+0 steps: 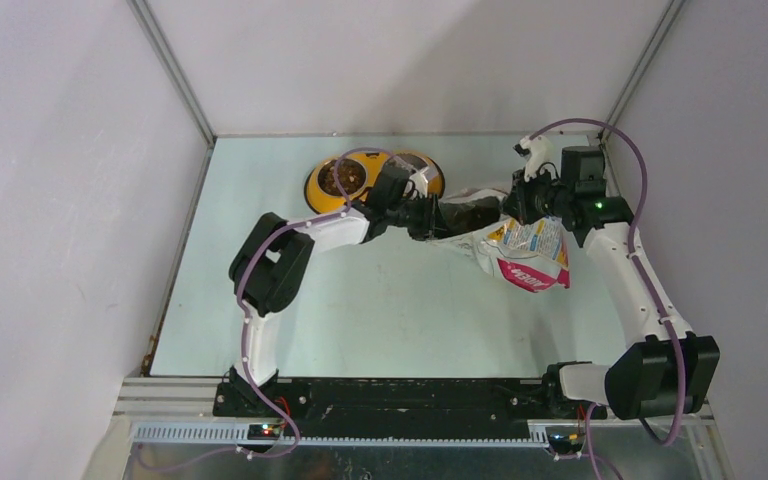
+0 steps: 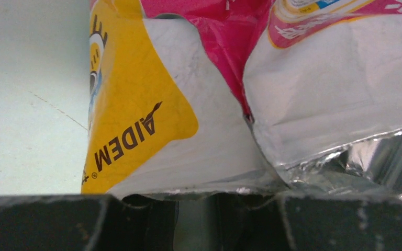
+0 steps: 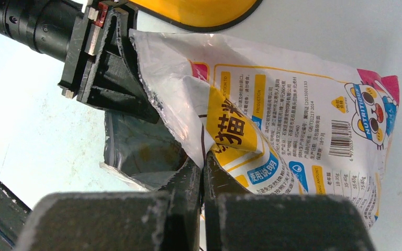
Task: Serve the pet food
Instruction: Collect the pet food from the pet food bag.
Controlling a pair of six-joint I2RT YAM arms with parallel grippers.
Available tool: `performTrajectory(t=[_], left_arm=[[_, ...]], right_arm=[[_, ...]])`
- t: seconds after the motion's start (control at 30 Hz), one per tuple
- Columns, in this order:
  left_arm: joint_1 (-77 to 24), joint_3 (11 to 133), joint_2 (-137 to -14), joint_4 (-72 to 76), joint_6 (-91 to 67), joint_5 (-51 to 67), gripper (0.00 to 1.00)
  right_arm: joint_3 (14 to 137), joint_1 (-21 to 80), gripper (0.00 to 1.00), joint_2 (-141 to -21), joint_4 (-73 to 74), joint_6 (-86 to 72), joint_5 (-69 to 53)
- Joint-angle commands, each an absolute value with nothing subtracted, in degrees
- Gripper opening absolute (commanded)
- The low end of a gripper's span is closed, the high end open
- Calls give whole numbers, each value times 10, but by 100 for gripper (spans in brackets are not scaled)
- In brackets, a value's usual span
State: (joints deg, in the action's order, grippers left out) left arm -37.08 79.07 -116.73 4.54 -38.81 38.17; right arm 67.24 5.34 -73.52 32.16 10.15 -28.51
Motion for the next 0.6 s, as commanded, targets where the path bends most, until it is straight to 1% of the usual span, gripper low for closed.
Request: performTrajectory(t=[0.0,0.4,0.57], left_arm=[[-382,776,-1150,132,-437,508,0],[-359,748,-1117,253,-530,558,0],[-348,742,-1105,259,-533,568,0]], right_arm=[[679,20,0,-725,319,120,-280],[679,13,0,-736,326,128,-285],[678,13,0,-743,330,139,-280]])
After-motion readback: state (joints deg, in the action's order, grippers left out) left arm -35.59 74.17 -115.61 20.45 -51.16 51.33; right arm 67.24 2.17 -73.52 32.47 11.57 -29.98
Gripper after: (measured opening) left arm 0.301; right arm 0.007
